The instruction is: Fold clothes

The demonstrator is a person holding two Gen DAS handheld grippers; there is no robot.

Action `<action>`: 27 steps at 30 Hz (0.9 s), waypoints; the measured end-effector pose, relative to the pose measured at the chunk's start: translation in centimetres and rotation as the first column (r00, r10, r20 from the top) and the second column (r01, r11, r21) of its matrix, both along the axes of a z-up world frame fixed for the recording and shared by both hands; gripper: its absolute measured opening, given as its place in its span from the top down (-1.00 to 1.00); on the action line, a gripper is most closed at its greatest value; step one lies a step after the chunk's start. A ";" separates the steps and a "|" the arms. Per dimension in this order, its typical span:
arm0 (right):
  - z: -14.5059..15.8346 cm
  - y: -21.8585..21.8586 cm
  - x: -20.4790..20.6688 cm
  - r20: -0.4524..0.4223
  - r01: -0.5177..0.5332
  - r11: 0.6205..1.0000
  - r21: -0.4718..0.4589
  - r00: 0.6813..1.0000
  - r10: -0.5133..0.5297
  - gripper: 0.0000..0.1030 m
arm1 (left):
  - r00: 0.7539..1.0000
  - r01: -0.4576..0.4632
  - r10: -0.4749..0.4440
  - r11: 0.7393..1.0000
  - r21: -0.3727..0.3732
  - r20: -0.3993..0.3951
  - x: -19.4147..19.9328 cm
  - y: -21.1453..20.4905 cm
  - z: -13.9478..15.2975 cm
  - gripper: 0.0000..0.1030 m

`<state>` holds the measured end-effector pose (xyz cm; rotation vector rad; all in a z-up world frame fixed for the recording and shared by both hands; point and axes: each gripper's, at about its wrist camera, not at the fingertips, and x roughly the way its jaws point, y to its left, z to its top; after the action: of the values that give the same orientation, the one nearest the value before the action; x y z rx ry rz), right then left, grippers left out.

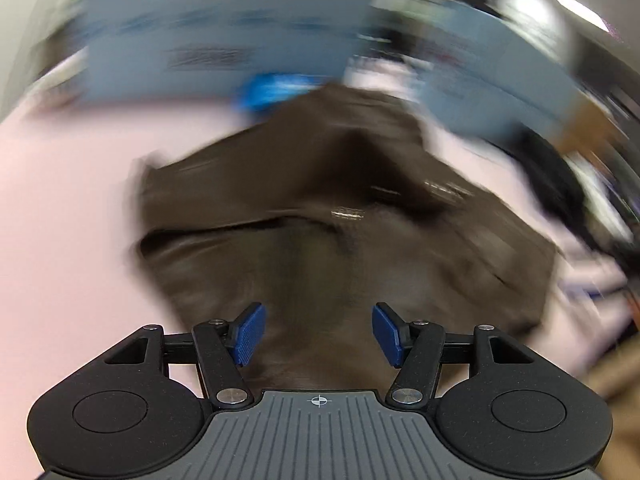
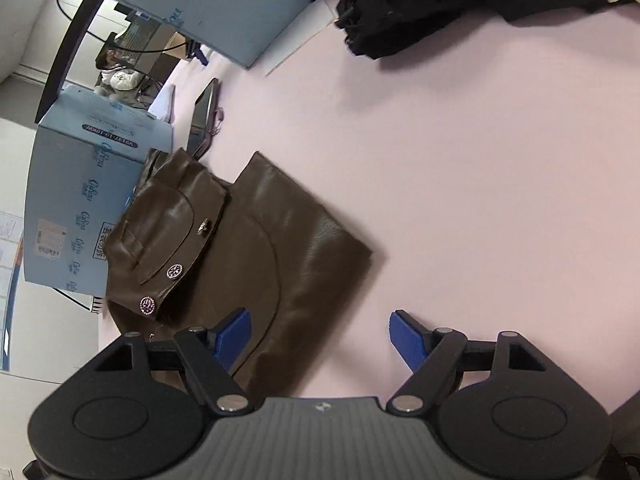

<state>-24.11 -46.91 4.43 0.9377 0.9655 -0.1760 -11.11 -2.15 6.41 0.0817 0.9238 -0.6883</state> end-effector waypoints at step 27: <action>-0.4 2.9 0.5 0.083 0.073 0.997 -0.020 0.994 -0.072 -0.67 | 0.837 0.546 -0.547 0.830 0.115 -0.024 0.5 0.0 -1.8 0.89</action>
<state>-23.61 -44.03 4.04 0.9523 0.8526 -0.2080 -10.62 -2.15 4.64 0.4718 0.9366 -1.1647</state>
